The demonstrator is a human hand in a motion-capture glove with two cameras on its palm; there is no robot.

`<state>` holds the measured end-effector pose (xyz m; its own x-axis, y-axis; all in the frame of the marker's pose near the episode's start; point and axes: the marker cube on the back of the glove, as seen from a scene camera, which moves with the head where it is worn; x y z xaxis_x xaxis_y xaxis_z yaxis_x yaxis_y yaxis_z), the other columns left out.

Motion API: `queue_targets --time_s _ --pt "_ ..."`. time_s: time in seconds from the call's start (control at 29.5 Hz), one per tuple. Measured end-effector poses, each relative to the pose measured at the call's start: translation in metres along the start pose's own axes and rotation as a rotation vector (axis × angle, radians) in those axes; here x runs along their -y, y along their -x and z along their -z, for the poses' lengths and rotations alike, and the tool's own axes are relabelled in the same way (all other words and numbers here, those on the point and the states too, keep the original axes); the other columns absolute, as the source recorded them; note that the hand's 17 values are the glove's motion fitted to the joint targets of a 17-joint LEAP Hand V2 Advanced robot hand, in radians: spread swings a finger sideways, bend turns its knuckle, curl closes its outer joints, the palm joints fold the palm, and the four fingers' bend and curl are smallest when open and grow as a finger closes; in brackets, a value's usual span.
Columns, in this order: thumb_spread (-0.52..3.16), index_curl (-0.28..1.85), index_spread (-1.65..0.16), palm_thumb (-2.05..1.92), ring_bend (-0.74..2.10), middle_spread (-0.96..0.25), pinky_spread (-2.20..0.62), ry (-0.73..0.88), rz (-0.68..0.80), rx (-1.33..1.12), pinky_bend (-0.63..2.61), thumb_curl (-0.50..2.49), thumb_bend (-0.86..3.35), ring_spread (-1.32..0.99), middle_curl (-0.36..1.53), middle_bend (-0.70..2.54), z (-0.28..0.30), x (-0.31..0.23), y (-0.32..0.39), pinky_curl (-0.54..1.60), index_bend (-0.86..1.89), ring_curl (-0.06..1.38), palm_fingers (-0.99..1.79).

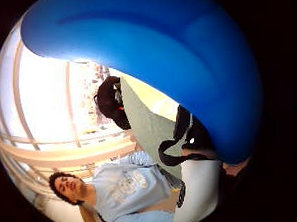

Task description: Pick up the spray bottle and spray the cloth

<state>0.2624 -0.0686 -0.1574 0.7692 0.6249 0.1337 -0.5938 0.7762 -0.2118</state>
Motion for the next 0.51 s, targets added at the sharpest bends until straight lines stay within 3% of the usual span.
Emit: queue_targets --time_s 0.51 --pt "0.96 0.20 -0.26 0.89 0.55 -0.10 -0.06 0.116 -0.061 -0.067 0.44 0.51 -0.02 -0.08 0.47 0.40 -0.010 0.017 0.004 0.39 0.08 0.40 1.12"
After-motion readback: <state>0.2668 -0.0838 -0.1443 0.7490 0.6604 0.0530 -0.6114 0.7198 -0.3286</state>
